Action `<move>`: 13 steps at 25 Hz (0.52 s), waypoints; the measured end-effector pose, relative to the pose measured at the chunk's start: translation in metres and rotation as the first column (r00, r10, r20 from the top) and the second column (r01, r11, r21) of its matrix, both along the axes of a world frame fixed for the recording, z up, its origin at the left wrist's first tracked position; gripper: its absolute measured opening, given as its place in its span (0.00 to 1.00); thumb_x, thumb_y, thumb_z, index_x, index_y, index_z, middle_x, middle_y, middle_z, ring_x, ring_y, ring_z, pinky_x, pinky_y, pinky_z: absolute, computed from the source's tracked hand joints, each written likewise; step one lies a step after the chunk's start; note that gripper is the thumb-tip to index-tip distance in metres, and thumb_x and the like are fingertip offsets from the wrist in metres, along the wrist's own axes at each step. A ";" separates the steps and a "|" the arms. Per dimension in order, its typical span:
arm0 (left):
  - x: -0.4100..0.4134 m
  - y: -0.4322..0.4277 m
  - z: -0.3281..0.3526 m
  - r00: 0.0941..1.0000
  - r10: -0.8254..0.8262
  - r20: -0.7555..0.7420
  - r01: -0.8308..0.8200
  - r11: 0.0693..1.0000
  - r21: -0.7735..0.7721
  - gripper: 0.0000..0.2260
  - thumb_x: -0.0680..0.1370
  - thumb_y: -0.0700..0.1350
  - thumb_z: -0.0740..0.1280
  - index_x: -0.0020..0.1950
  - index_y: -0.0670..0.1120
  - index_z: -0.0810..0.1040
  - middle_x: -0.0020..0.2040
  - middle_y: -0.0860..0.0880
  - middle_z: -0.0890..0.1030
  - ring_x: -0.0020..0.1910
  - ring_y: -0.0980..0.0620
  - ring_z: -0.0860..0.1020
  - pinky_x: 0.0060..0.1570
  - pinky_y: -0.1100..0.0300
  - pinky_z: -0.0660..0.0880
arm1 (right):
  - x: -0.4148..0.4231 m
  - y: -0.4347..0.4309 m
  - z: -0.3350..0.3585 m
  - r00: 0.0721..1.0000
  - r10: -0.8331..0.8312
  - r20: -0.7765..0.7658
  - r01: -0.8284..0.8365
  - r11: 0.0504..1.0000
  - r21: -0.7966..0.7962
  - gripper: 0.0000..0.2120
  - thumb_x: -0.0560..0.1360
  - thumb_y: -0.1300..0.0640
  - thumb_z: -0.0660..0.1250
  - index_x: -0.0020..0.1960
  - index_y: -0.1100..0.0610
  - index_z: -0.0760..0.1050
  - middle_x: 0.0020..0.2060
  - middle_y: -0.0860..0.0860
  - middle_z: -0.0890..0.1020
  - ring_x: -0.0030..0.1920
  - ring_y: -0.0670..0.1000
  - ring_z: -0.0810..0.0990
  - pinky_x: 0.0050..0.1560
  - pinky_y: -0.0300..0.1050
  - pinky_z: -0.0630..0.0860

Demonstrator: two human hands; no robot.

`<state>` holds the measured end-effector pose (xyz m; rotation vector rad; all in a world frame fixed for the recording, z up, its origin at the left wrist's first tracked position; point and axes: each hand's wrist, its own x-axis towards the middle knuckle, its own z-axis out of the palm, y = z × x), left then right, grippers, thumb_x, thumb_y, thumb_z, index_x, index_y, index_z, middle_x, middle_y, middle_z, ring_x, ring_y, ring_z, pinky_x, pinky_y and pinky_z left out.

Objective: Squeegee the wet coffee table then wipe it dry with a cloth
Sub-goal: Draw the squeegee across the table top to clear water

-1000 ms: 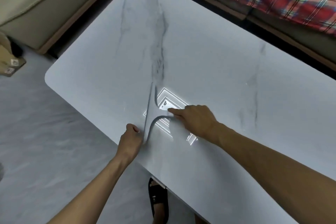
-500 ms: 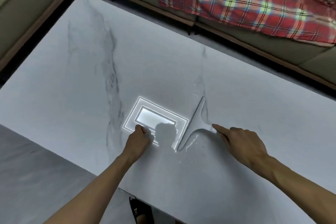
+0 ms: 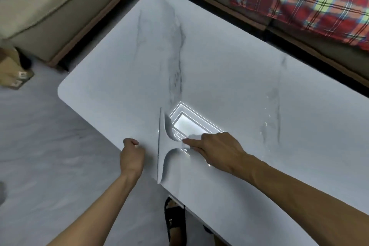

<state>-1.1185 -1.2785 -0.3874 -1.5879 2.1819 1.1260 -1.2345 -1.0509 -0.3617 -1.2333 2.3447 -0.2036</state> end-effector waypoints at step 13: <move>0.057 -0.088 -0.013 0.998 -0.067 0.014 0.066 0.997 0.049 0.11 0.75 0.36 0.61 0.53 0.48 0.65 0.37 0.47 0.73 0.30 0.52 0.70 0.27 0.60 0.64 | -0.003 -0.188 -0.046 0.991 0.125 -0.051 -0.123 0.991 0.044 0.19 0.83 0.50 0.52 0.72 0.36 0.63 0.48 0.52 0.80 0.48 0.58 0.80 0.40 0.47 0.66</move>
